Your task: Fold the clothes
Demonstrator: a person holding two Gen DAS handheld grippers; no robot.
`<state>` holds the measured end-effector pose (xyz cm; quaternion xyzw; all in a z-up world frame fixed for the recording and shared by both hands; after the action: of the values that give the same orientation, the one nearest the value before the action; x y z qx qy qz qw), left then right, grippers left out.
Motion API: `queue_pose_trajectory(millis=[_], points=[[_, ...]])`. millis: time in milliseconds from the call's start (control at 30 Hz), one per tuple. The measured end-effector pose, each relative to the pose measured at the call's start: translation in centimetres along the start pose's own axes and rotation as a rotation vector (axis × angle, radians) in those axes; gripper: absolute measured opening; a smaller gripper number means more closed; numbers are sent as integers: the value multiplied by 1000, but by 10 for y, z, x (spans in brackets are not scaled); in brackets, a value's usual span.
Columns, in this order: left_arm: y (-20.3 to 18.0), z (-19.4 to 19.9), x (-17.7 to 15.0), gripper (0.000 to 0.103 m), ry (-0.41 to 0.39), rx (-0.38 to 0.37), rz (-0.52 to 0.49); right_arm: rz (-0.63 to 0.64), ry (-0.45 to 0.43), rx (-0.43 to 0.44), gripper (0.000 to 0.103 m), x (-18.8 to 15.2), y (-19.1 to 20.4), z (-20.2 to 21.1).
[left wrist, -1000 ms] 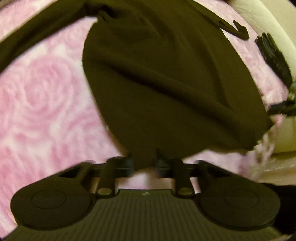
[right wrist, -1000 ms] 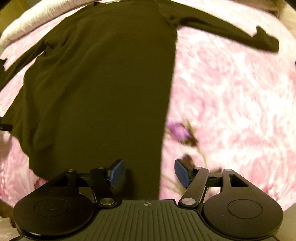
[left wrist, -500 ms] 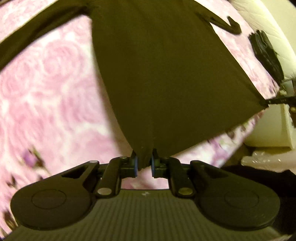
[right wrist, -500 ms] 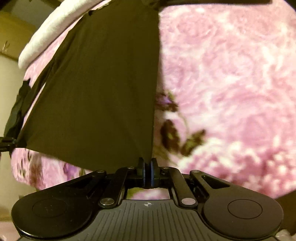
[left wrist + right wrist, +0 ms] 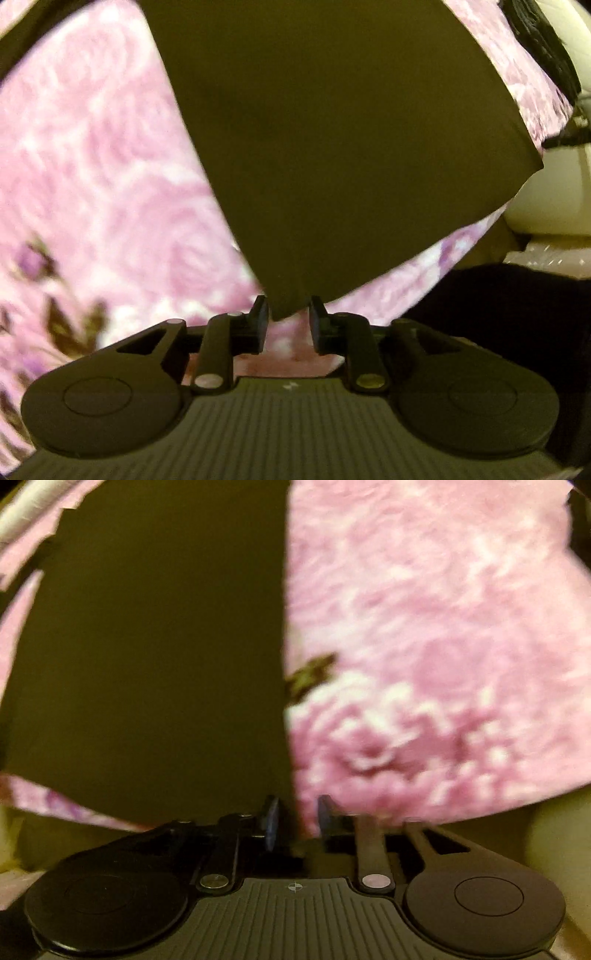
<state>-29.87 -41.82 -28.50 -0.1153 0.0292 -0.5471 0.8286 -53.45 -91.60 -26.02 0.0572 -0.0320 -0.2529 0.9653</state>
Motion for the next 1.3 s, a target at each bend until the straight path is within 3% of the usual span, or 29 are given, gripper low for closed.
queue_pose_trajectory(millis=[100, 367, 467, 600, 833, 1000, 1100, 1167, 1200, 1300], points=[[8, 26, 26, 18, -66, 41, -16, -13, -82, -18, 46, 31, -9, 17], [-11, 61, 141, 26, -247, 102, -151, -47, -299, -66, 47, 114, -33, 63], [-38, 61, 191, 28, -289, 117, -177, -60, -381, -84, 47, 145, -42, 81], [-94, 39, 252, 31, -299, 116, -182, -64, -443, -73, 47, 219, -106, 77], [-197, -35, 337, 32, -261, 52, -173, -176, -492, -41, 47, 369, -229, 55], [-237, -60, 388, 35, -257, 19, -177, -155, -451, -18, 47, 446, -246, 22], [-251, -70, 412, 36, -251, 19, -192, -154, -397, -36, 47, 470, -252, -6], [-253, -70, 424, 36, -249, 27, -197, -172, -367, -27, 12, 476, -257, -16], [-254, -70, 430, 36, -252, 31, -200, -179, -365, -17, 4, 477, -259, -16], [-256, -73, 451, 36, -262, 38, -228, -198, -539, 96, 4, 468, -266, 29]])
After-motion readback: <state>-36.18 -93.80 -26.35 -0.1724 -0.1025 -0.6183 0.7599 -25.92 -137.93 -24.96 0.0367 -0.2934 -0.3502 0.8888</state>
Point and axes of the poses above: each gripper's, at about its wrist camera, not at the fingertips, and z roughly against the way its jaws point, y to its left, x to its top, the point moved 5 cm from there along -z, roughly the way its jaws point, and after that the axes turned 6 degrees about -z, right-handed, at the moved point
